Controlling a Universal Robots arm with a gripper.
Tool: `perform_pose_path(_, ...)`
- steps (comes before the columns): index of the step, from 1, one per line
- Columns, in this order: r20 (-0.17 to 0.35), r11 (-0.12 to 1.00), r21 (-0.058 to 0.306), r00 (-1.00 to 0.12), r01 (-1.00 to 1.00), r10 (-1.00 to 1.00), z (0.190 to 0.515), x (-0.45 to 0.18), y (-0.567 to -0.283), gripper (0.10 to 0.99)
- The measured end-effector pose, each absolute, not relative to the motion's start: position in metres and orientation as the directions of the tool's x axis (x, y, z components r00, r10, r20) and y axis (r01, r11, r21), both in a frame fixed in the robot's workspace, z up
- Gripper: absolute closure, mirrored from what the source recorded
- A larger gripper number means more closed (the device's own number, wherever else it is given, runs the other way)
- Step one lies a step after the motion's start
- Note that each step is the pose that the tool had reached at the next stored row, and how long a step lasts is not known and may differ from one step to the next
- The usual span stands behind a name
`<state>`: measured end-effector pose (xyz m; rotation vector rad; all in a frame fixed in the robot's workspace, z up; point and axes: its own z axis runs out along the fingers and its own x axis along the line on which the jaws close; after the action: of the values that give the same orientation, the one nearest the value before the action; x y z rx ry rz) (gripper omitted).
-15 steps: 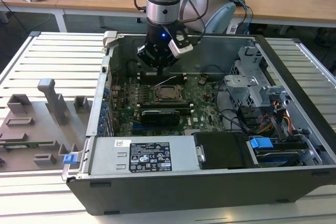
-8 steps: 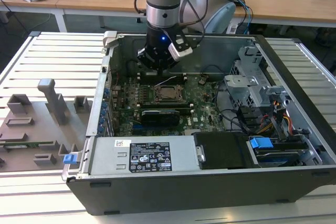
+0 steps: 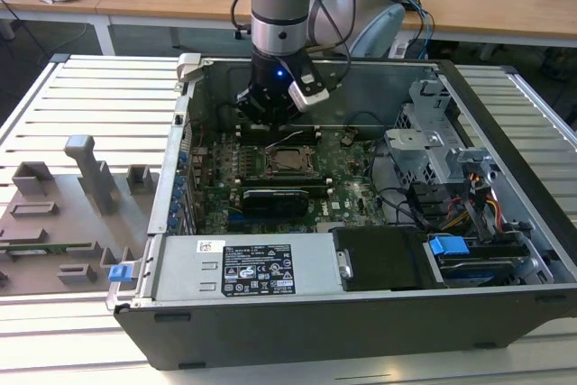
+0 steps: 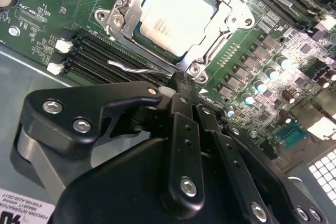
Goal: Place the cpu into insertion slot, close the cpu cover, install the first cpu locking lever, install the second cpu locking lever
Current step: 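Install the first cpu locking lever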
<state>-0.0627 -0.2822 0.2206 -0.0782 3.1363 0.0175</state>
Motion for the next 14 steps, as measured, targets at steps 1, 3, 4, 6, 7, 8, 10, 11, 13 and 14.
perform_pose_path(1,-0.005,0.999,0.012,-0.999,-0.05,-0.05,0.22,-0.063,-0.282,0.98)
perform_pose_path(3,-0.005,0.999,0.012,-0.999,-0.05,-0.05,0.219,-0.06,-0.282,0.98)
perform_pose_path(4,-0.005,0.999,0.012,-0.999,-0.05,-0.05,0.218,-0.058,-0.282,0.98)
perform_pose_path(6,-0.004,0.999,0.012,-0.999,-0.05,-0.05,0.217,-0.055,-0.281,0.98)
perform_pose_path(7,-0.004,0.999,0.012,-0.999,-0.05,-0.05,0.217,-0.053,-0.281,0.98)
perform_pose_path(8,-0.004,0.999,0.012,-0.999,-0.05,-0.05,0.216,-0.051,-0.281,0.98)
perform_pose_path(10,-0.004,0.999,0.012,-0.999,-0.05,-0.05,0.215,-0.046,-0.28,0.98)
perform_pose_path(11,-0.003,0.999,0.012,-0.999,-0.05,-0.05,0.215,-0.043,-0.28,0.98)
perform_pose_path(13,-0.003,0.999,0.012,-0.999,-0.05,-0.05,0.214,-0.038,-0.279,0.98)
perform_pose_path(14,-0.003,0.999,0.012,-0.999,-0.05,-0.05,0.213,-0.034,-0.279,0.98)
